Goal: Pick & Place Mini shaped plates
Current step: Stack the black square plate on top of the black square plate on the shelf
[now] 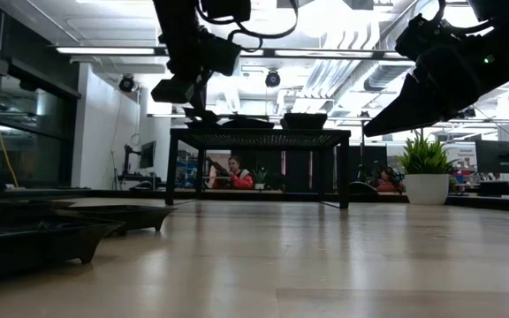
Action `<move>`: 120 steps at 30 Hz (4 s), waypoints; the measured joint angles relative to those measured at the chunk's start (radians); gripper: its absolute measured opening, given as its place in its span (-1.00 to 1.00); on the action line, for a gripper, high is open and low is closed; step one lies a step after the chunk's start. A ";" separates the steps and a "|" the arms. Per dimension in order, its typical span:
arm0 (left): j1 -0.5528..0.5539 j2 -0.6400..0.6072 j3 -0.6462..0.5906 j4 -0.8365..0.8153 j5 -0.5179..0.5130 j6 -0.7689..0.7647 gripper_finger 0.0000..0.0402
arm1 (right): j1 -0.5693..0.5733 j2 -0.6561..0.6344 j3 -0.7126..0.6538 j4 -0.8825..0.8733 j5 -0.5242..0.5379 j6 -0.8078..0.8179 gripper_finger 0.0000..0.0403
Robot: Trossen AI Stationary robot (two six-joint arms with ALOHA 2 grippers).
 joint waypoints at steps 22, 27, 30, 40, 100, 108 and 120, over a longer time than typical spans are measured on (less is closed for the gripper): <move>0.000 0.000 -0.015 0.053 0.006 0.008 -1.00 | 0.000 0.000 0.000 0.000 0.000 0.005 -0.36; 0.000 0.000 -0.015 0.052 0.006 0.009 -1.00 | 0.000 0.000 0.000 0.000 0.000 0.005 -0.36; 0.000 0.000 -0.015 0.051 0.006 0.011 -1.00 | 0.000 0.000 0.000 0.000 0.000 0.005 -0.36; 0.021 0.000 -0.015 0.048 0.040 0.024 -1.00 | 0.000 0.000 0.000 0.000 0.000 0.006 -0.36; 0.058 0.000 0.097 -0.018 0.099 0.105 -0.41 | 0.000 0.000 0.000 -0.009 0.000 0.008 -0.36; 0.015 -0.039 0.098 -0.056 0.182 0.018 -0.56 | 0.000 0.000 0.000 -0.015 -0.007 0.012 -0.36; -0.002 -0.044 0.097 -0.114 0.378 0.040 -0.99 | 0.000 0.000 0.000 -0.021 -0.008 0.019 -0.36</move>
